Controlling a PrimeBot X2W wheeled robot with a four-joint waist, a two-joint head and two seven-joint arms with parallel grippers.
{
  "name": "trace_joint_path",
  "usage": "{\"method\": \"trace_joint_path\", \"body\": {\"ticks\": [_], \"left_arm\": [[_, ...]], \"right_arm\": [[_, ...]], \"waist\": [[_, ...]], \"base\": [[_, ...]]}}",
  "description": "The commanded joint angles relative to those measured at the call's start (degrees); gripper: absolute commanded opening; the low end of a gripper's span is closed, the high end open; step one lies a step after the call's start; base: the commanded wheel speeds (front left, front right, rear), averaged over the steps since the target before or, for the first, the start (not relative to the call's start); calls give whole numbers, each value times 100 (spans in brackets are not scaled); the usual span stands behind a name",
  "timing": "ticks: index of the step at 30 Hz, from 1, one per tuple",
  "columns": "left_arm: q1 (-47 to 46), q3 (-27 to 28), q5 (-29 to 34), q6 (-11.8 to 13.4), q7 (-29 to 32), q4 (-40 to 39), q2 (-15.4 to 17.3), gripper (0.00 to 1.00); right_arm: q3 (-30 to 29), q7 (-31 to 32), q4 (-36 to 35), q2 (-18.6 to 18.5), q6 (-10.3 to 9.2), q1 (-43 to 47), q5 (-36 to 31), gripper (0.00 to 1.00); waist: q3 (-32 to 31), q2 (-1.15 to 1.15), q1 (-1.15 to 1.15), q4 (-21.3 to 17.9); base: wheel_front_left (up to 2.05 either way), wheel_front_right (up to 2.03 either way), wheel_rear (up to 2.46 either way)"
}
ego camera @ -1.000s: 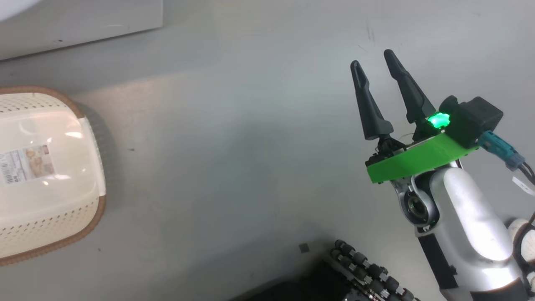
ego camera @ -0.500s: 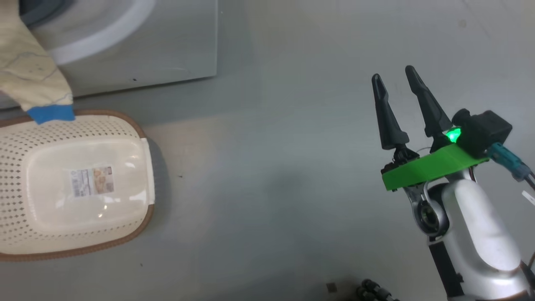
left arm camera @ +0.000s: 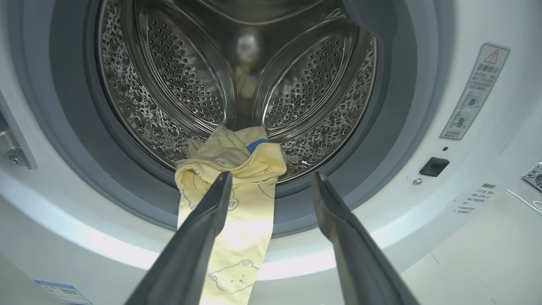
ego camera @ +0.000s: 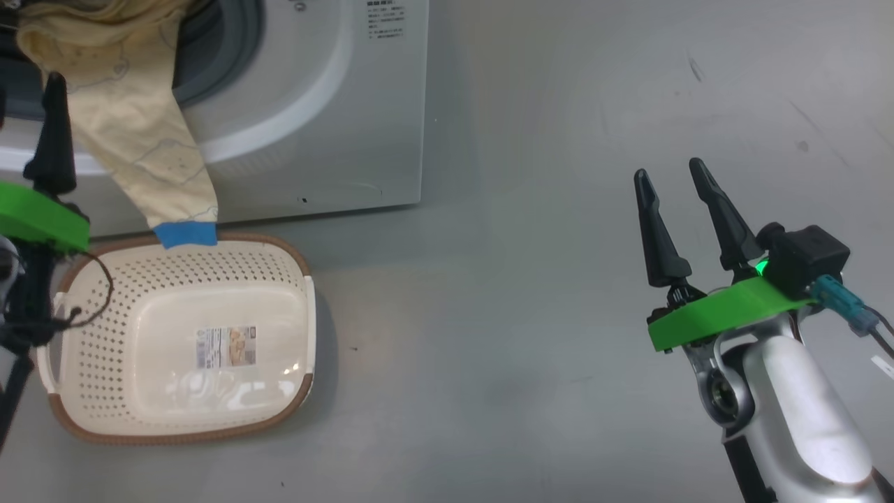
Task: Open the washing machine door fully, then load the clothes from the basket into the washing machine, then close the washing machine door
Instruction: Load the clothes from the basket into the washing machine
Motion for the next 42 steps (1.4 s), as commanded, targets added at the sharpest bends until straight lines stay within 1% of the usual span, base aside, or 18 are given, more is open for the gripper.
{"method": "trace_joint_path", "body": {"ticks": [1, 5, 6, 7, 11, 15, 17, 22, 25, 26, 32, 36, 42], "left_arm": [[75, 470, 67, 49, -37, -255, 183, 100], [906, 1170, 559, 164, -37, -825, -114, 100], [1276, 1500, 755, 195, -37, -1062, -297, 100], [1447, 1641, 863, 202, -37, -1168, -381, 100], [2012, 2061, 1292, 223, -38, -1537, -712, 100], [2400, 2347, 1703, 195, -38, -1727, -992, 100], [2572, 2507, 1825, 179, -38, -1784, -1195, 100], [2902, 2646, 2208, 82, -38, -1783, -1629, 100], [2989, 2784, 2502, 69, -38, -1776, -1813, 100], [2989, 2784, 2502, 69, -38, -1776, -1813, 100], [3080, 3011, 3001, -26, -38, -1765, -2073, 100], [3099, 3151, 3139, -107, -38, -1725, -2222, 100], [3130, 3272, 3384, -181, -38, -1687, -2347, 100]], "right_arm": [[66, -37, -158, -10, 0, 45, -53, 100], [37, -37, -134, -10, 0, 148, -84, 100], [42, -37, -129, -10, 0, 191, -91, 100], [48, -37, -126, -10, 0, 209, -92, 100], [35, -37, -126, -10, 0, 286, -91, 100], [30, -37, -121, -10, 0, 364, -85, 100], [31, -37, -123, -10, 0, 384, -78, 100], [30, -37, -133, -10, 0, 396, -42, 100], [47, -37, -145, -10, 0, 413, -24, 100], [47, -37, -145, -10, 0, 413, -24, 100], [66, -37, -150, -10, 0, 417, -14, 100], [70, -37, -142, -10, 0, 422, -5, 100], [111, -37, -120, -10, 0, 414, 15, 100]], "waist": [[-190, -1, 1, 84], [-386, -1, 1, 136], [-464, -1, 1, 150], [-501, -1, 1, 152], [-626, -1, 1, 172], [-720, -1, 1, 169], [-742, -1, 1, 154], [-769, -1, 1, 97], [-763, -1, 1, 70], [-763, -1, 1, 70], [-721, -1, 1, 25], [-711, -1, 1, 17], [-725, -1, 1, 9]], "base": [[0, 0, 0], [0, 0, 0], [0, 0, 0], [0, 0, 0], [0, 0, 0], [0, 0, 0], [0, 0, 0], [0, 0, 0], [0, 0, 0], [0, 0, 0], [0, 0, 0], [0, 0, 0], [0, 0, 0]]}}
